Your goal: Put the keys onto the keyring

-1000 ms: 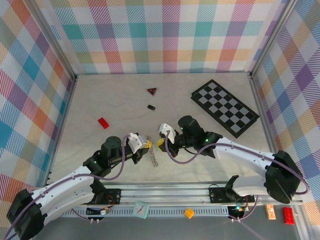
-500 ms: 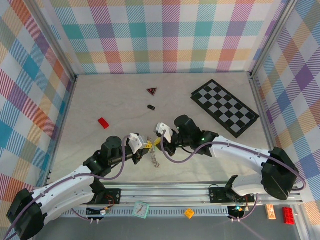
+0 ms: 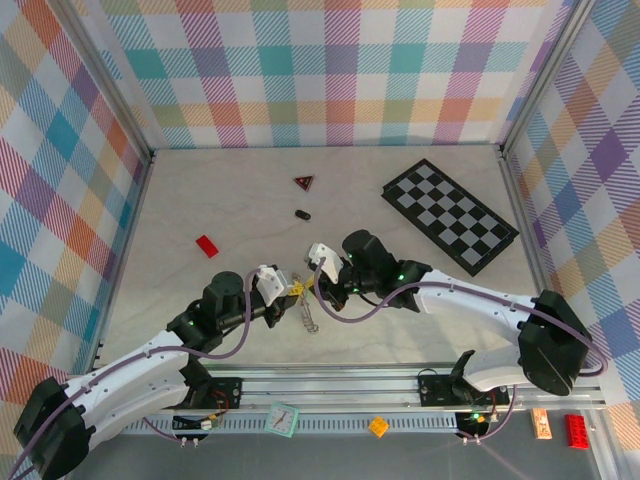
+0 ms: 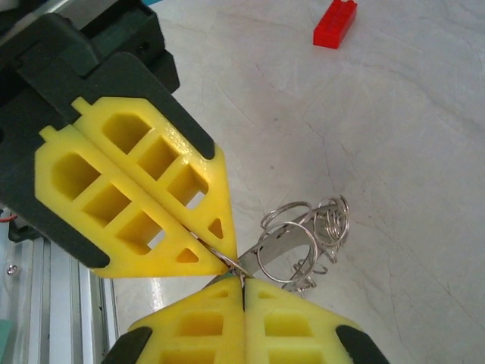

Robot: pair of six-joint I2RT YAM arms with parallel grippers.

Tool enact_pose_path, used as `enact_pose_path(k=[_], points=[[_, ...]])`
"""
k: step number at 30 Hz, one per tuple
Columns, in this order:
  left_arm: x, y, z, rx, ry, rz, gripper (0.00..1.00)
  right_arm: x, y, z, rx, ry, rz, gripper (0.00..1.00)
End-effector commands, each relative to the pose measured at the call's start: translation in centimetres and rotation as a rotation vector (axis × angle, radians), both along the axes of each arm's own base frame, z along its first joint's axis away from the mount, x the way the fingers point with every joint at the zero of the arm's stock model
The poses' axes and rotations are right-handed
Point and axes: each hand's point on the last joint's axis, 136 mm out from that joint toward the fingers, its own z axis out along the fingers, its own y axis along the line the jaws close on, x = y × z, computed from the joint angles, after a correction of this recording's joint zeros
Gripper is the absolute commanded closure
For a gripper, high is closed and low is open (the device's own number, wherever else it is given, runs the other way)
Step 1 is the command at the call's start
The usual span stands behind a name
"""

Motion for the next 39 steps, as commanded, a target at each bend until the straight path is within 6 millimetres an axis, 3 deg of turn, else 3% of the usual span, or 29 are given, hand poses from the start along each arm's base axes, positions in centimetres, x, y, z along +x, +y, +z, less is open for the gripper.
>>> enact_pose_path(k=[1, 11, 23, 33, 37, 39], points=[[-0.3, -0.5, 1.7, -0.042, -0.049, -0.035, 1.00, 1.9, 0.3, 1.3, 0.027, 0.028, -0.121, 1.00], [0.1, -0.4, 1.7, -0.035, -0.065, -0.018, 1.00, 2.4, -0.4, 0.3, 0.009, 0.149, -0.233, 1.00], [0.3, -0.5, 2.4, -0.070, -0.088, -0.006, 1.00, 0.9, 0.1, -1.1, -0.017, 0.237, -0.125, 1.00], [0.4, -0.9, 3.5, -0.164, -0.091, -0.005, 1.00, 1.0, -1.8, -0.6, -0.014, 0.223, -0.061, 0.60], [0.4, -1.1, 3.7, -0.199, -0.097, -0.012, 1.00, 1.5, -2.8, 0.9, 0.018, 0.107, -0.032, 0.57], [0.3, -1.2, 3.8, -0.219, -0.099, -0.024, 1.00, 1.7, -3.2, 1.8, 0.053, -0.031, 0.011, 0.57]])
